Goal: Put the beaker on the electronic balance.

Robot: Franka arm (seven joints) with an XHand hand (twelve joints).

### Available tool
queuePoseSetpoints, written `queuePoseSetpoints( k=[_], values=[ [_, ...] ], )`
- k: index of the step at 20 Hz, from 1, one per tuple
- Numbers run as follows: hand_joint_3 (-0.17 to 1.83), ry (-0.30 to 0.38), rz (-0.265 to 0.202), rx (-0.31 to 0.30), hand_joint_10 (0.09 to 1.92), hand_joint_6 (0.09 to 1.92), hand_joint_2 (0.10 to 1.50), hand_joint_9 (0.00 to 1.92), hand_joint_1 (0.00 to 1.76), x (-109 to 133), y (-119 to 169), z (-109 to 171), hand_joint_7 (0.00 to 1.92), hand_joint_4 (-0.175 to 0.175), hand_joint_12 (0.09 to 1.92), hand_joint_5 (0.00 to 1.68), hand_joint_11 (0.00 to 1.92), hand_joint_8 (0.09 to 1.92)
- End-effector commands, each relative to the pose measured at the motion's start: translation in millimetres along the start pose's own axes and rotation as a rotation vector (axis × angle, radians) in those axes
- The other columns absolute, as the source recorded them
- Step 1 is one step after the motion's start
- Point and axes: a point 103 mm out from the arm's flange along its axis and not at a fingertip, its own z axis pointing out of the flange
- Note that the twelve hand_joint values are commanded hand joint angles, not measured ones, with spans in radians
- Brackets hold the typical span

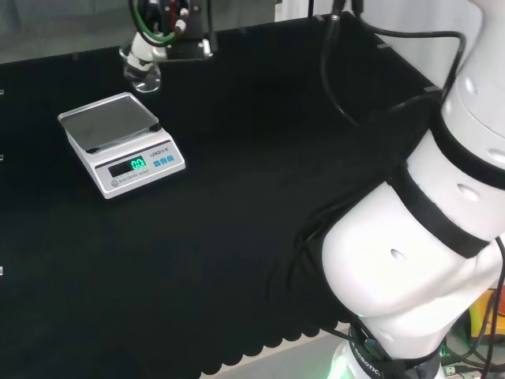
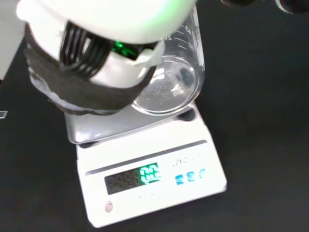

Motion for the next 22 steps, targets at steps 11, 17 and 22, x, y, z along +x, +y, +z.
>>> queuePoseSetpoints(
  k=[11, 17, 22],
  values=[
    [0.84, 0.116, -0.205, 0.074, 0.1, 0.47, 0.5, 1.88, 1.18, 50, 172, 54, 1.83, 0.157, 1.09, 1.43, 1.07, 0.15],
    [0.85, 0.136, -0.211, 0.109, 0.1, 0.47, 0.5, 1.88, 1.18, 36, 219, 69, 1.83, 0.157, 1.09, 1.44, 1.07, 0.15],
    [0.85, 0.132, -0.214, 0.128, 0.1, 0.47, 0.5, 1.88, 1.18, 30, 239, 77, 1.84, 0.157, 1.09, 1.44, 1.07, 0.15]
  ],
)
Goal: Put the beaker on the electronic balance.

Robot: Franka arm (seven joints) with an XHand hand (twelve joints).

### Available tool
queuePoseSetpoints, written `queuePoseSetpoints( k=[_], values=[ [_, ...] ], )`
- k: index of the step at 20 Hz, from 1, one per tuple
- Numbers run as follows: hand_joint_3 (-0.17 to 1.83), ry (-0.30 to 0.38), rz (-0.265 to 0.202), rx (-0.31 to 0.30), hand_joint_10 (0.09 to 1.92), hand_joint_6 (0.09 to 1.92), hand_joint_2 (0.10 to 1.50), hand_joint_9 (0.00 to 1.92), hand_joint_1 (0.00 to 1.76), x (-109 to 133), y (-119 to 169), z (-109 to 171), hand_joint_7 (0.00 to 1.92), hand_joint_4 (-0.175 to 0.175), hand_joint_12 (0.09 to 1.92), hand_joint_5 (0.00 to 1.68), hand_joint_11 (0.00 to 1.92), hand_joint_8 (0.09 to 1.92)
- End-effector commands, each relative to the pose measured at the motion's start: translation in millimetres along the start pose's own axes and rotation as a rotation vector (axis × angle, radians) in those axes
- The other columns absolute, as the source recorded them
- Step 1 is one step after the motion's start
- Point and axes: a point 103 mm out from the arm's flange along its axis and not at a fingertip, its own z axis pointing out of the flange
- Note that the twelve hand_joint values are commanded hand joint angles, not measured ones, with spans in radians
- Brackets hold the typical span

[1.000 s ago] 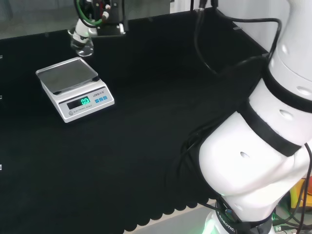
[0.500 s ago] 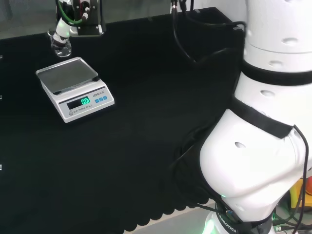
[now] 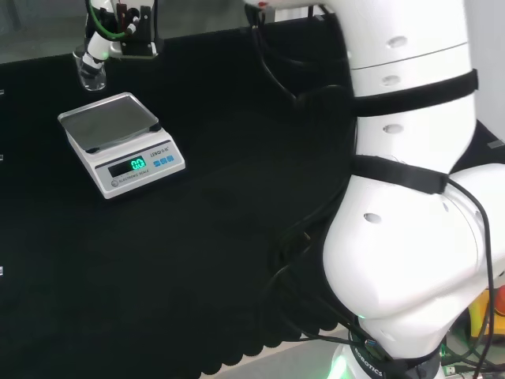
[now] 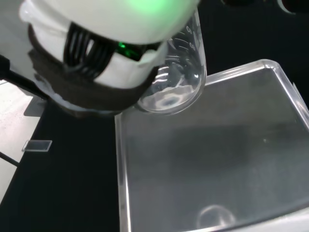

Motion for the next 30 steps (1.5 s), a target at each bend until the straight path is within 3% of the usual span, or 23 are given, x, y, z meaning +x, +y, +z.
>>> queuePoseSetpoints(
  k=[1, 6, 14, 22, 30],
  values=[
    [0.85, 0.012, -0.036, 0.057, 0.1, 0.47, 0.5, 1.88, 1.18, -35, 45, 13, 1.84, 0.157, 1.09, 1.44, 1.07, 0.15],
    [0.85, -0.009, -0.03, 0.08, 0.1, 0.47, 0.5, 1.88, 1.18, -42, 49, 22, 1.84, 0.157, 1.09, 1.44, 1.07, 0.15],
    [0.86, -0.121, -0.034, 0.139, 0.1, 0.47, 0.5, 1.88, 1.18, -39, 33, 49, 1.84, 0.157, 1.09, 1.44, 1.07, 0.15],
    [0.86, -0.099, -0.027, 0.166, 0.1, 0.47, 0.49, 1.88, 1.18, -37, 23, 75, 1.84, 0.158, 1.09, 1.44, 1.07, 0.15],
    [0.86, -0.081, -0.022, 0.159, 0.1, 0.47, 0.49, 1.88, 1.18, -43, 21, 81, 1.84, 0.159, 1.09, 1.44, 1.06, 0.15]
  ],
)
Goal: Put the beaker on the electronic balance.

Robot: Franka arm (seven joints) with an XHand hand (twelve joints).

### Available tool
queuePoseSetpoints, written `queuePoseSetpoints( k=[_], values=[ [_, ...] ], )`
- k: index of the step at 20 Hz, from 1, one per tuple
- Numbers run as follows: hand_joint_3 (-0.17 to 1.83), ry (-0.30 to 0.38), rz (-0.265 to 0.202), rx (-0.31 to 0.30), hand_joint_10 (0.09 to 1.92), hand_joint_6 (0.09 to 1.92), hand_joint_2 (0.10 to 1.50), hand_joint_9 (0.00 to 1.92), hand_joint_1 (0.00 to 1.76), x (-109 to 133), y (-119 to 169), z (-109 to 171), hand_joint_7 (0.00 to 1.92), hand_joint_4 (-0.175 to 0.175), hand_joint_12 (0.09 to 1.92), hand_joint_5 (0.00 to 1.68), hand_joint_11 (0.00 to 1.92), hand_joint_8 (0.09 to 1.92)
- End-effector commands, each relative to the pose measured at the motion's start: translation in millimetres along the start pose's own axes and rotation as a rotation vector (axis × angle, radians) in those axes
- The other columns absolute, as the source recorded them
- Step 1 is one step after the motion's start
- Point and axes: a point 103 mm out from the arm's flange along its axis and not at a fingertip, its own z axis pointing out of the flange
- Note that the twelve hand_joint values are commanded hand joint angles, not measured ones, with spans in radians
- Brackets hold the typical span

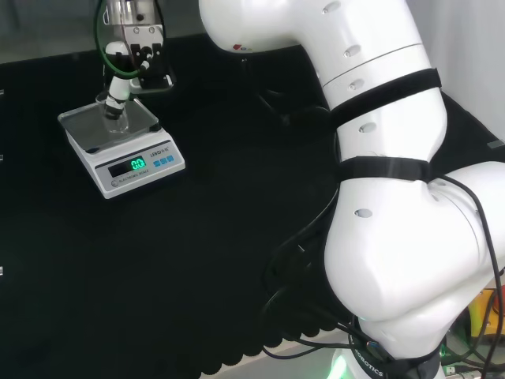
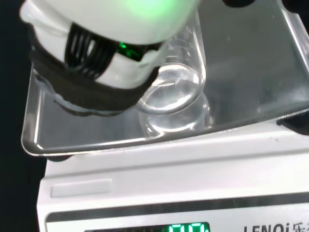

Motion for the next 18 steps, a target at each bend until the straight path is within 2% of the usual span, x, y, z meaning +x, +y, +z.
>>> queuePoseSetpoints(
  k=[1, 18],
  values=[
    [0.86, 0.012, 0.003, -0.021, 0.1, 0.47, 0.49, 1.88, 1.18, -1, 0, 0, 1.84, 0.16, 1.1, 1.44, 1.06, 0.15],
    [0.86, 0.023, 0.012, 0.002, 0.1, 0.48, 0.49, 1.89, 1.18, -7, 6, 15, 1.84, 0.163, 1.1, 1.44, 1.06, 0.14]
  ],
)
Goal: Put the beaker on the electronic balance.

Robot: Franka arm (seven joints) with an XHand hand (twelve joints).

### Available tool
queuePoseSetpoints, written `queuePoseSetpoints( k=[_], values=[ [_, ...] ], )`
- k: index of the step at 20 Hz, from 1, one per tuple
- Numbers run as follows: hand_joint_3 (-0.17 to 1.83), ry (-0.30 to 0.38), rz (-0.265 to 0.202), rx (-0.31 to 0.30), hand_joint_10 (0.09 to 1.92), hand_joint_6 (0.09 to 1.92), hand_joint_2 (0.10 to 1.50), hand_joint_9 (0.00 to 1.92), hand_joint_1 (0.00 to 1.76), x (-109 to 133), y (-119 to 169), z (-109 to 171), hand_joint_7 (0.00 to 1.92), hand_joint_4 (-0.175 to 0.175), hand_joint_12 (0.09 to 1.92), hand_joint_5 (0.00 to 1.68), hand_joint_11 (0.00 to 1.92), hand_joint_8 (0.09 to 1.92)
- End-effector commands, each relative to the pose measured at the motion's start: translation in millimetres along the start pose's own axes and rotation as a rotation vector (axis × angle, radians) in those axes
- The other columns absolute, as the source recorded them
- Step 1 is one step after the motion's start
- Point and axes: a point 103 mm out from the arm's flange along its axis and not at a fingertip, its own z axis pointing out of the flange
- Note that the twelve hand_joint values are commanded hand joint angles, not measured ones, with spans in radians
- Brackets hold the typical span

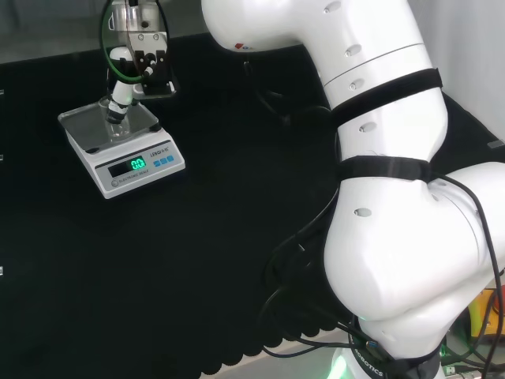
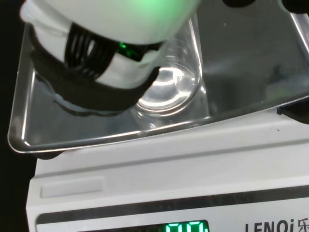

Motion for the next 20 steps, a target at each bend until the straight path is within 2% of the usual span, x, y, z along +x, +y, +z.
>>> queuePoseSetpoints(
  k=[1, 5, 8, 9, 10, 11, 12, 13, 14, 16, 18, 20],
  values=[
    [0.86, -0.002, 0.004, 0.006, 0.1, 0.48, 0.49, 1.89, 1.18, -2, 2, 5, 1.84, 0.163, 1.1, 1.44, 1.06, 0.14],
    [0.86, 0.0, 0.003, 0.005, 0.09, 0.48, 0.49, 1.89, 1.18, -2, 2, 6, 1.84, 0.163, 1.11, 1.44, 1.05, 0.14],
    [0.86, 0.015, -0.02, 0.027, 0.09, 0.48, 0.49, 1.88, 1.18, -1, 1, 3, 1.83, 0.168, 1.11, 1.43, 1.05, 0.14],
    [0.8, 0.013, -0.028, 0.058, 0.09, 0.49, 0.51, 1.78, 1.11, 0, 0, 0, 1.73, 0.104, 1.16, 1.34, 0.96, 0.11],
    [0.73, 0.001, -0.032, 0.086, 0.09, 0.54, 0.52, 1.68, 1.05, 2, 0, -2, 1.62, 0.039, 1.22, 1.22, 0.87, 0.09],
    [0.63, -0.013, -0.033, 0.095, 0.09, 0.5, 0.53, 1.41, 0.94, 4, -1, -4, 1.33, -0.015, 1.29, 0.9, 0.68, 0.09],
    [0.53, -0.021, -0.033, 0.101, 0.09, 0.41, 0.56, 1.15, 0.86, 5, -2, -7, 1.05, -0.049, 1.36, 0.61, 0.5, 0.09],
    [0.43, -0.029, -0.032, 0.114, 0.09, 0.33, 0.58, 0.97, 0.8, 6, -3, -9, 0.86, -0.068, 1.41, 0.43, 0.38, 0.09],
    [0.36, -0.038, -0.028, 0.125, 0.09, 0.2, 0.59, 0.7, 0.73, 7, -3, -11, 0.58, -0.07, 1.41, 0.25, 0.22, 0.09],
    [0.24, -0.05, -0.024, 0.146, 0.09, 0.09, 0.62, 0.32, 0.63, 9, -2, -14, 0.19, -0.064, 1.33, 0.06, 0.06, 0.09],
    [0.17, -0.061, -0.02, 0.175, 0.09, 0.09, 0.63, 0.12, 0.58, 11, -2, -16, 0.05, -0.058, 1.18, 0.01, 0.01, 0.09],
    [0.13, -0.063, -0.02, 0.195, 0.09, 0.09, 0.64, 0.03, 0.55, 13, -2, -18, 0.01, -0.052, 1.04, 0.0, 0.0, 0.09]
  ],
)
